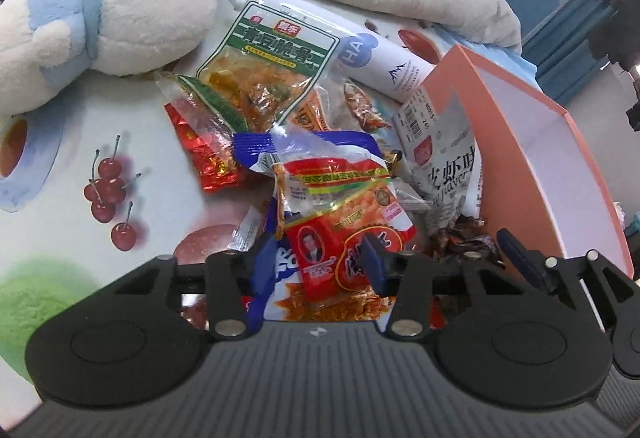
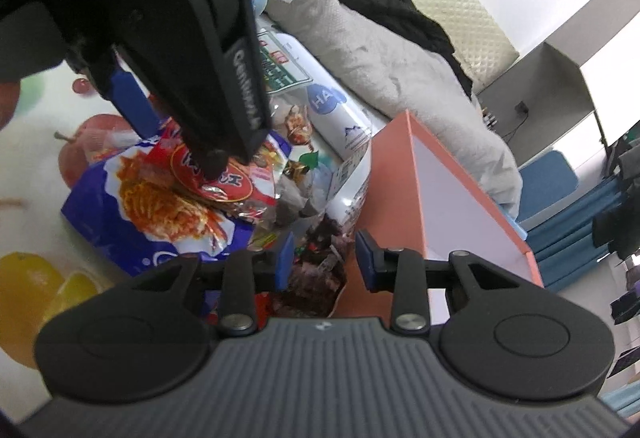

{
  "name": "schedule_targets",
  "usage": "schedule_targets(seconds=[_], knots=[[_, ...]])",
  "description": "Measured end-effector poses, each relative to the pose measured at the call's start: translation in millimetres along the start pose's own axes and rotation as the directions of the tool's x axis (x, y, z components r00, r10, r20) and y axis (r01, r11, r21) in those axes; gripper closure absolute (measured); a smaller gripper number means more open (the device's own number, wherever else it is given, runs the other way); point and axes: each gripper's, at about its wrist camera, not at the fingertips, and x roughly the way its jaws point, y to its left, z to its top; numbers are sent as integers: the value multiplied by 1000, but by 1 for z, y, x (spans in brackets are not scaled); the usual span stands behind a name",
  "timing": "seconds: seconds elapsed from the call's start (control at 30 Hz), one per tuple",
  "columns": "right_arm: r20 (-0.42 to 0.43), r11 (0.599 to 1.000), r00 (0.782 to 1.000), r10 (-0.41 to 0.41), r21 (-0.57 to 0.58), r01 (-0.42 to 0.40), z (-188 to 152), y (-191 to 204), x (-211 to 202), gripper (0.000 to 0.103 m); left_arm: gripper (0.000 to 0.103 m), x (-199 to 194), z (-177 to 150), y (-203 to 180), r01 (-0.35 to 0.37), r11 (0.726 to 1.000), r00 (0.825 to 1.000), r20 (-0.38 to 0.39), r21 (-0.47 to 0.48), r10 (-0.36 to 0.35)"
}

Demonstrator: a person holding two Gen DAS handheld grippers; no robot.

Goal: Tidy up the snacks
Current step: 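Grasp a red snack packet with left tool while right tool grasps white shrimp-flavour bag, then carry the red packet with left tool while right tool carries the white bag over the pink box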

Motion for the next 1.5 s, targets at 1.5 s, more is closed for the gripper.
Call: schedule_targets(seconds=[1.5], knots=[[100, 925, 967, 235, 283, -255, -19, -52, -69, 98, 83, -106, -91, 7, 2, 971, 991, 129, -241, 30]])
